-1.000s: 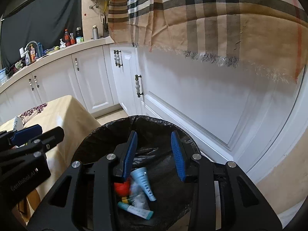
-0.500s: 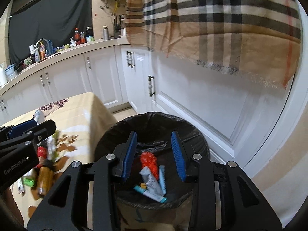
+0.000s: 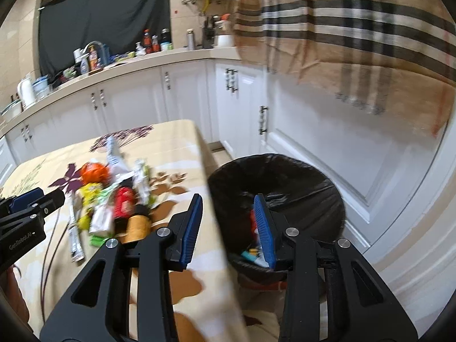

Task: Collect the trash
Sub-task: 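Grasp the orange spray can with the right tool while the left tool grasps the silver tube, then lower the orange spray can into the bin while the left tool carries the silver tube over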

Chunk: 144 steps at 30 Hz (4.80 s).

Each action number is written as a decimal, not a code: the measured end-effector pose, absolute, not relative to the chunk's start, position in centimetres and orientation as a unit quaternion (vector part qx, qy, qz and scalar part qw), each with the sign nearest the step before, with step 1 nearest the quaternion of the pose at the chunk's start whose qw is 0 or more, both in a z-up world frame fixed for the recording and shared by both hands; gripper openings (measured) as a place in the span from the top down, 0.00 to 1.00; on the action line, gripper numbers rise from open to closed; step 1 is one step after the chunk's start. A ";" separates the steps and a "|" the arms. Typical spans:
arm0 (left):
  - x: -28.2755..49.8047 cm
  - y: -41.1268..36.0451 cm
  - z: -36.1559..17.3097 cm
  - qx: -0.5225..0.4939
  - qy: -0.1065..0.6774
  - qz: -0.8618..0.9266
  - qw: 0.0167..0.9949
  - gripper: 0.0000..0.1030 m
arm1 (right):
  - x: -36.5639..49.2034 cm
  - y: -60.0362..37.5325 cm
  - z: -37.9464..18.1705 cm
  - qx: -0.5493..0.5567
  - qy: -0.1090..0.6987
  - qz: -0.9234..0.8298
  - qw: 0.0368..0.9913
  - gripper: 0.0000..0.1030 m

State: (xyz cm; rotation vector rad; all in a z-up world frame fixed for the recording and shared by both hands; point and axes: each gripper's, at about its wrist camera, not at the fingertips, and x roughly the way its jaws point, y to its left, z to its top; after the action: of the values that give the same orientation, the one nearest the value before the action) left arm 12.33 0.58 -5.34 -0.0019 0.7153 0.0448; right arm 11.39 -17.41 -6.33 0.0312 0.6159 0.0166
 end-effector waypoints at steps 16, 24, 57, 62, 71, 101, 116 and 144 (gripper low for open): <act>9.8 8.6 -7.5 -0.040 0.382 0.084 0.920 0.51 | 12.3 -10.9 -8.5 0.006 0.383 0.086 0.920 0.65; 9.7 8.5 -8.3 -0.053 0.398 0.067 0.913 0.44 | 13.1 -10.1 -9.4 -0.005 0.410 0.093 0.907 0.65; 12.5 2.1 -9.6 -0.011 0.434 0.003 0.901 0.55 | 12.8 -13.7 -8.3 0.027 0.390 0.102 0.915 0.77; 12.0 1.9 -9.5 0.004 0.427 -0.016 0.904 0.75 | 12.7 -13.6 -8.3 0.027 0.388 0.102 0.916 0.77; 11.6 2.6 -9.3 -0.007 0.419 -0.018 0.908 0.81 | 12.3 -13.2 -8.3 0.024 0.383 0.103 0.918 0.77; 13.0 -5.2 -3.3 0.004 0.276 -0.089 0.957 0.90 | 12.9 -19.2 -5.3 0.000 0.274 -0.010 0.962 0.77; 16.7 -9.3 -4.9 0.010 0.310 -0.105 0.945 0.99 | 15.0 -23.8 -7.5 0.020 0.282 -0.043 0.958 0.77; 19.3 -13.2 -9.3 0.043 0.409 -0.148 0.900 0.72 | 14.4 -25.8 -9.6 0.057 0.313 -0.036 0.947 0.77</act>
State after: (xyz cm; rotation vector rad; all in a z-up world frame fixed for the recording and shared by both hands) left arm 19.30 -13.23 -9.30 0.0898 0.8456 -0.3066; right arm 14.42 -25.76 -9.60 0.1168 0.6362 -0.0742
